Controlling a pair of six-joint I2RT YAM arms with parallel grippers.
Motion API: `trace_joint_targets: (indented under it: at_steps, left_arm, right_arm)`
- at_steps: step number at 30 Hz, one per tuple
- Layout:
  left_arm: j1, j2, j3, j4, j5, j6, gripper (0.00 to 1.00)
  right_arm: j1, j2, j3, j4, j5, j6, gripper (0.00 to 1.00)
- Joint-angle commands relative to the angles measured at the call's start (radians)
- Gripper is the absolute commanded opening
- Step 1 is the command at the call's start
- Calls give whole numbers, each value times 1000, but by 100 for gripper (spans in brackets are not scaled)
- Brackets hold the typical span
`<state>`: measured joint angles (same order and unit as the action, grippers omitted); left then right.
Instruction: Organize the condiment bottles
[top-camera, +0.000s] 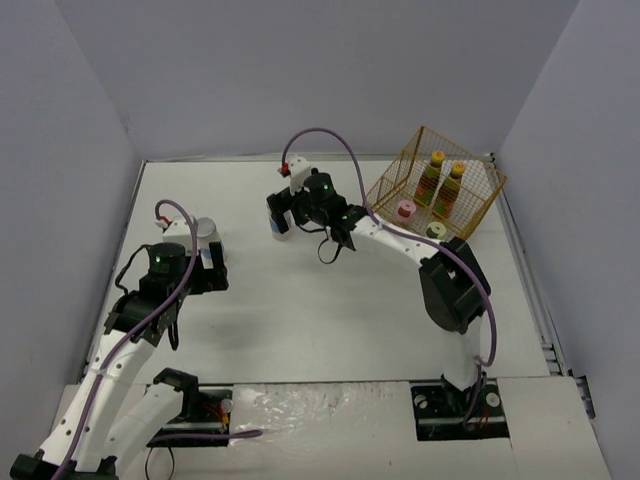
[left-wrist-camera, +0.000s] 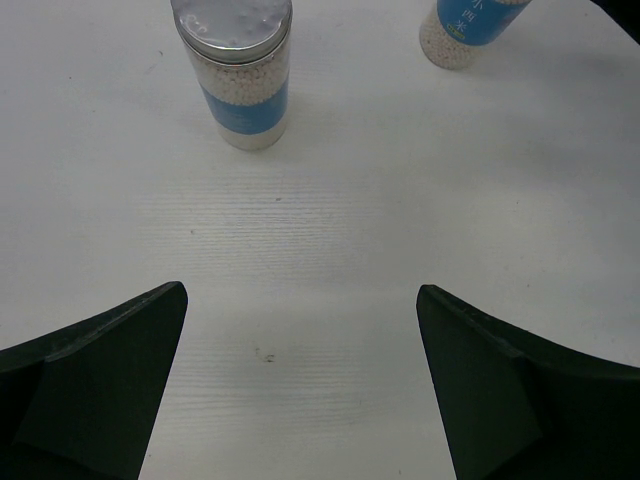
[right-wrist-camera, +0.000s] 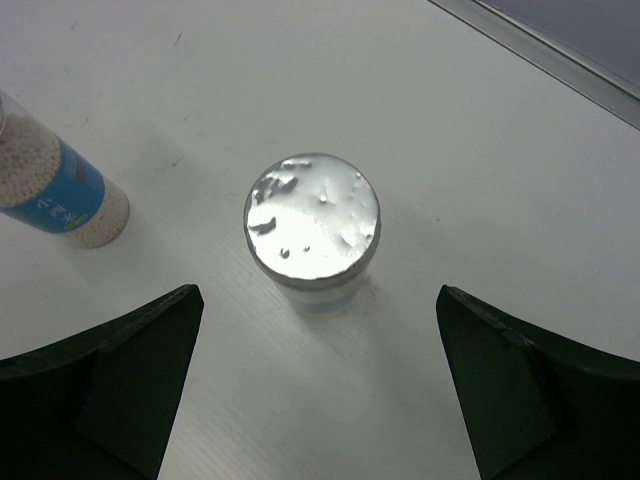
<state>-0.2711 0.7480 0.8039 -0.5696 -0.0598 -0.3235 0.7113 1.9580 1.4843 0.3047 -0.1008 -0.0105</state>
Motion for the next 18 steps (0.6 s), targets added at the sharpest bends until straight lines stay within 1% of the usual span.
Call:
trace_joint_targets:
  at_steps: [1,7,11,13,18]
  left_arm:
    - [11,9,11,61,-5,-5,97]
    - [16,16,9,62,-2,-5,97]
    - [16,21,10,63,-1,-5,97]
    - [16,21,9,64,0,-5,97]
    - [18,21,11,64,2,-5,97]
  right_arm:
    - [13,90,123,122,10,-17,100]
    - [20,189,215,138,18,-16,99]
    - [22,203,219,166,21,-11,90]
    - [20,198,220,163,20,-14,79]
    - [22,157,190,156,18,-14,47]
